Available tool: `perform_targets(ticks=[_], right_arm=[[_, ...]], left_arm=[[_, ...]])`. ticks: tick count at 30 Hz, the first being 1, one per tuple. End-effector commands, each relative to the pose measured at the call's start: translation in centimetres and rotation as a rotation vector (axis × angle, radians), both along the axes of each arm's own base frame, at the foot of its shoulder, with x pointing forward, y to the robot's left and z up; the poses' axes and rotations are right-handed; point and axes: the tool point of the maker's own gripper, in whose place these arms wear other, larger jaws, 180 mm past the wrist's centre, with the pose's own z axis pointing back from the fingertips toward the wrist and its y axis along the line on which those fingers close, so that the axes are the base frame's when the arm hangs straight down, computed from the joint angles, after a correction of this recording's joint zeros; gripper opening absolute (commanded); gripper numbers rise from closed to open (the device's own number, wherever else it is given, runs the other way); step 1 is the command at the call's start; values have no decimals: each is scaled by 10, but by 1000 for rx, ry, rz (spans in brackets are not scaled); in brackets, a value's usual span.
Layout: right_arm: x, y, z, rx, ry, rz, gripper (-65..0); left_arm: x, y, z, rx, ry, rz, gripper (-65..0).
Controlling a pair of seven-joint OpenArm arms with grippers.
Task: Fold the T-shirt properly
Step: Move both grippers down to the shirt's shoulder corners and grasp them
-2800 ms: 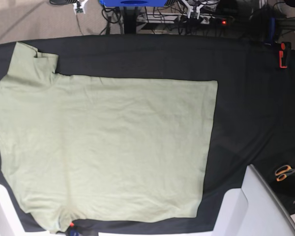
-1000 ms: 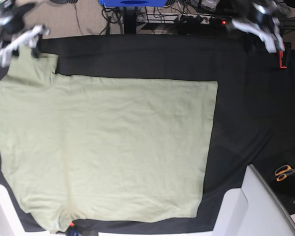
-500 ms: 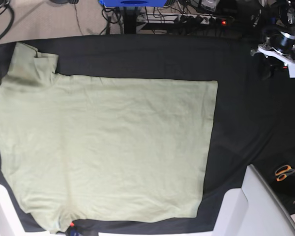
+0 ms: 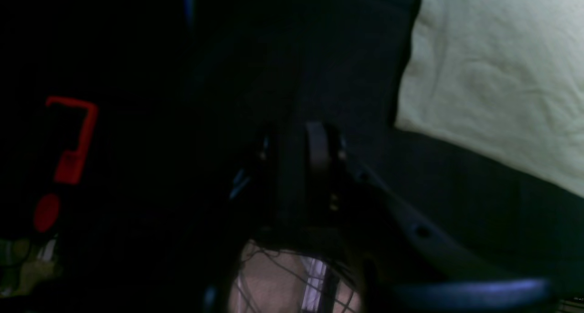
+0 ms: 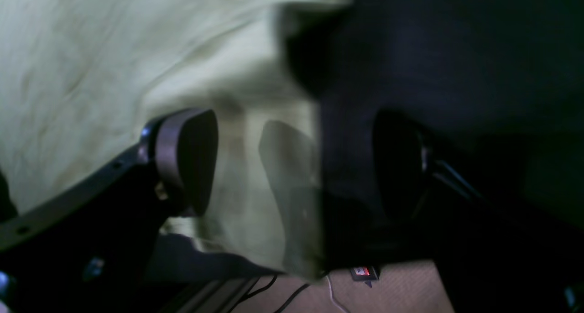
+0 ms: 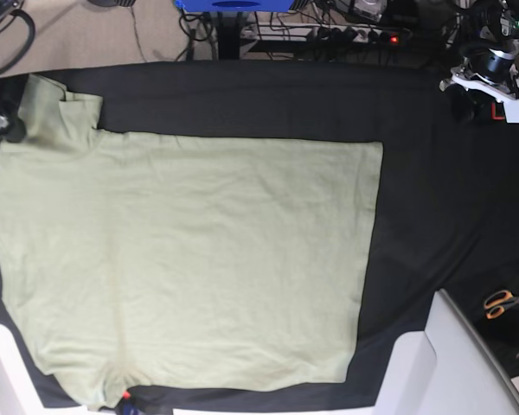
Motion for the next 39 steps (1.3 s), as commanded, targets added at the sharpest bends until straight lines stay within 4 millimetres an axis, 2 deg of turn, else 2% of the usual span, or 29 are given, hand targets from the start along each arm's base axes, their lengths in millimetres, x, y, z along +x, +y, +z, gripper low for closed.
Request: perform_targets(ticks=[1,6,10,11,12,14,16,17,19,21,23,24,31,37,39], right_arm=[[0,-1,2,-9,10,24,-146],[1,20,-6,27,18,46,-149],[0,21,-7,30,19,45,-155],[0,22,-7,31,20,45,-176],[0,21,-7,31,19,44,-213],[-1,22,-8,33,21,44,-335],[-1,22,-9,34,23,44,-480],[-1,22,-9,33,25,45,-551],[-3,22,-9,34,30,47,-650],[-4,22,-10,34,32,47,-639],[-9,22,-11,34,41,46,-644],[-10,22,-12,33,42,45,-645],[-15,21,-13,31,53,45,-645],[-19,20,-14,29,62,46,-645],[-19,19,-14,28,63,47,-645]], left_arm=[[4,3,10,11,-32,-6,-535],[4,3,9,9,-31,-5,-536],[2,0,7,-3,-32,5,-536],[5,-2,7,-10,-41,10,-536],[8,-4,7,-18,-52,17,-535],[9,-6,3,-33,-54,29,-527],[8,-12,-5,-58,-47,37,-510],[9,-19,-9,-73,-39,26,-472],[17,-32,-14,-99,-41,2,-375],[16,-40,-25,-126,-19,-2,-260],[23,-51,-35,-157,-15,-5,-194],[25,-56,-40,-176,-11,1,-181],[40,-83,-70,-290,-1,59,-178],[55,-95,-81,-344,-4,84,-178],[60,-107,-85,-363,5,61,-178]])
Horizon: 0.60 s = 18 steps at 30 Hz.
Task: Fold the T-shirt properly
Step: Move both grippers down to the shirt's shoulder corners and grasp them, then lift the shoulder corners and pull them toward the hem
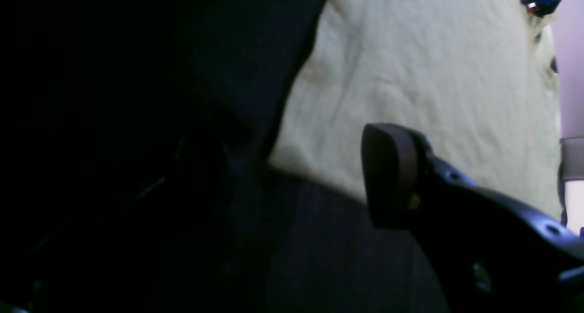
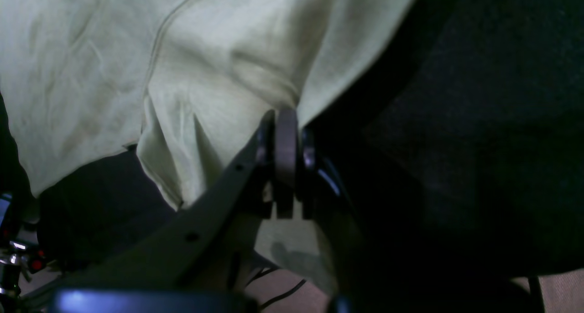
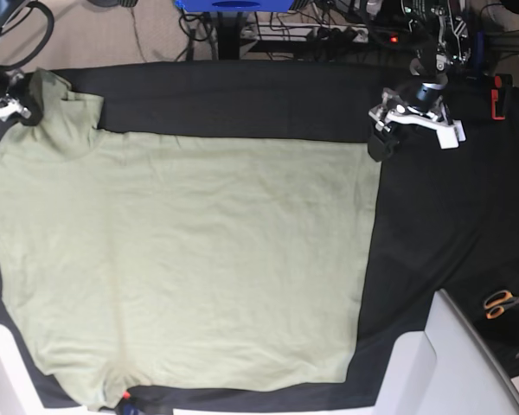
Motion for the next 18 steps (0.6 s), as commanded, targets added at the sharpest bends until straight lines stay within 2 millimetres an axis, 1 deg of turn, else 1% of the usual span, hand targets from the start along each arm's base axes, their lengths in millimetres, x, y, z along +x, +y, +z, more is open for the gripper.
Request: perform_targets(ticks=[1,4,8,11,12,13,15,17,18], right_arm=[[-3,-9,2,-28,19,14,-645],[-3,-10,3,-29,21,15,-645],[-4,-10,2,-29,22,15,-645],[-6,-10,2,-30,26,15,-645],[-8,-9,1,-29,31,17,-645],[-9,-9,1,-29,33,17,-645],[-10,-9,0,-29,34,17,-645],[-10,-9,0,-29,36,17,-645],[-10,-9,0,-29,36,17,-645]], left_arm=[[-6,-17,-13,-16,65,-54,-178],[1,-32,-16,-34,68,-91,-178],[3,-43,-22,-62,76,-89,-179],[6,-46,-23,-71,77,-88,-181],[6,-47,-24,-75,78,-87,-193],[5,-49,-25,-78,79,-86,-221],[6,-49,-25,-80,79,-85,-311],[13,-50,-22,-81,67,-87,-448],[12,-50,-25,-84,74,-85,-517]])
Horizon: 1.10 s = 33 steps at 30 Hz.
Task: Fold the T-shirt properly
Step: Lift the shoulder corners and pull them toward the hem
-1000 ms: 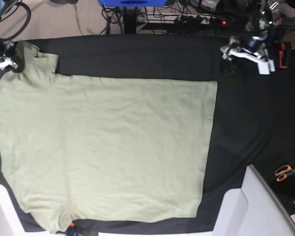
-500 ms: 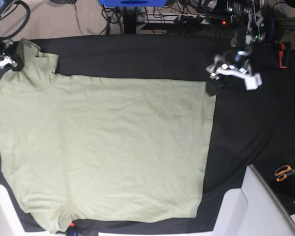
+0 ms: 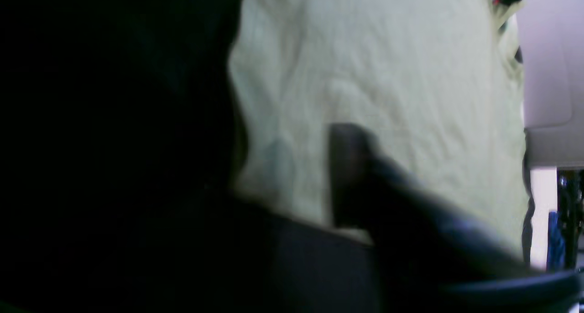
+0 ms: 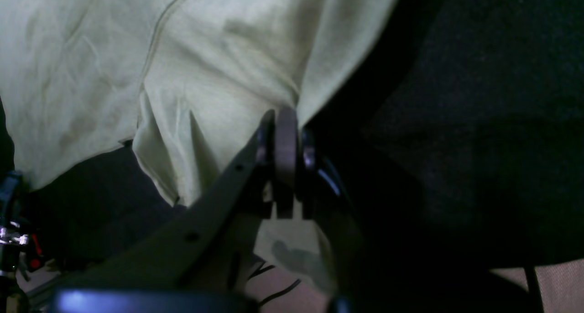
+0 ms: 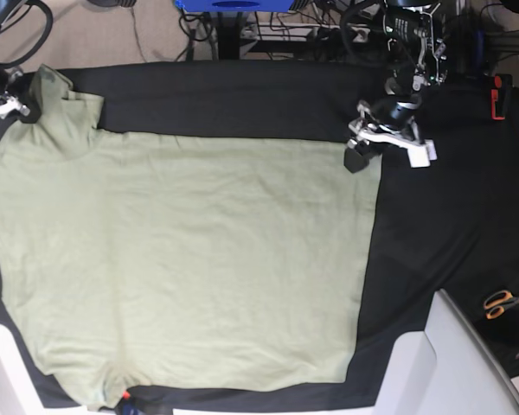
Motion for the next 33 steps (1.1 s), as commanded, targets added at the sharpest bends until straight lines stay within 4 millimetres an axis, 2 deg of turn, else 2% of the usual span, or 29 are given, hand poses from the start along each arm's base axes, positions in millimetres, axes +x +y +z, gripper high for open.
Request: perform_targets(ticks=[1,2,5,7,9,14,25,27,30,33], right_arm=[[-6,-9,1,-29,30,20,-645],[-6,-9,1,-29,30,20,-645],[-7,-9,1,-32,33,22,-647],[-15,-10,2,-37,52,34,-647],[-15,-15,14,-81,44,60,-648],[-25,-17,39,-158,29,100,-648],[-57,-29,71,-193,85,126,-647],[-60,-28,78,-207,87,148,-647],[-57,-24,81,-204,87,169,-647],[-41,-23,83,-199,57,166,-647]], left_arm=[[-9,-6,-10,2,57,-29,-584],[-7,-6,-10,1,55,-29,-650],[-7,-4,-8,5,53,-27,-650],[-6,-1,-5,10,45,-25,-650],[-13,1,-3,22,43,-28,-650],[-22,5,22,69,-9,-51,-650],[-69,6,62,154,-36,-112,-650],[-76,14,69,174,-37,-100,-650],[-76,17,78,190,-56,-94,-650],[-63,15,84,189,-88,-90,-650]])
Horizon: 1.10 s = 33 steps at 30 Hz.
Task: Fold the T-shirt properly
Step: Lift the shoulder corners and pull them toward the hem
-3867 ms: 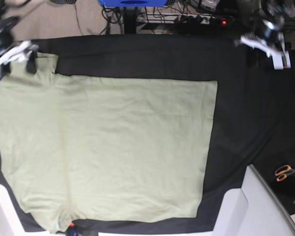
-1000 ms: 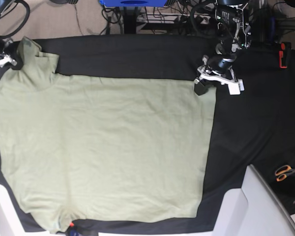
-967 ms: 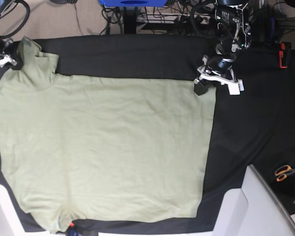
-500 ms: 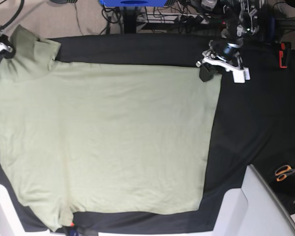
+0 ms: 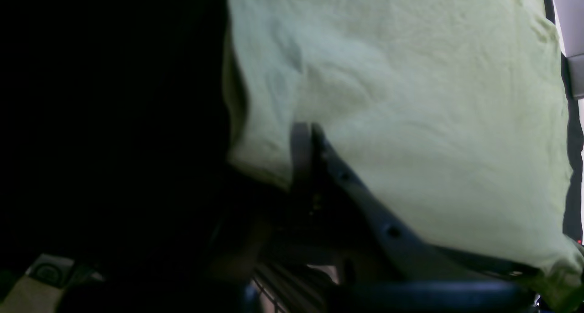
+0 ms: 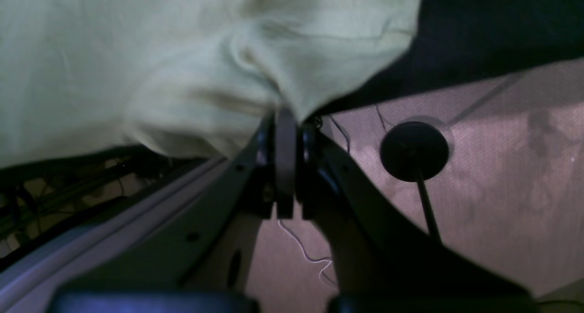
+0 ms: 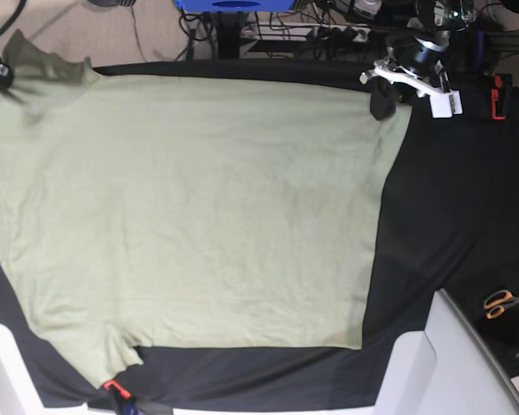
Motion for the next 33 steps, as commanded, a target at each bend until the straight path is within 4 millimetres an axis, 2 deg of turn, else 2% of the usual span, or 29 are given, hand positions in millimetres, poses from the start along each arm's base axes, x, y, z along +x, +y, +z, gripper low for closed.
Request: perform_targets(ticks=[1,4,7,9,12,19,24,31,33], right_arm=[[14,-10,12,-30,-53,4,-647],[36,-11,19,-33,-100,9,-645],[60,-5,25,-37,-134,65,-645],[76,5,21,-1,-146,89,-645],[95,2,16,44,-177,57,-645],[119,-17,2,51,-126,24,-645],[146,-23,8,16,-150,18,-645],[174,-26,5,38,-183,-13,-645],[186,-22,6,39,-188,19,-647]], left_arm=[[14,4,12,3,-51,15,-650],[30,2,8,-10,-10,23,-650],[46,-1,12,-18,-18,6,-650],[58,-4,17,-22,-35,-3,-650],[75,-9,18,-39,-35,-20,-650],[99,-14,0,-93,3,-18,-650],[115,-15,-4,-116,3,-9,-650],[138,-16,-5,-142,-8,-2,-650],[145,-16,-4,-148,-14,1,-650]])
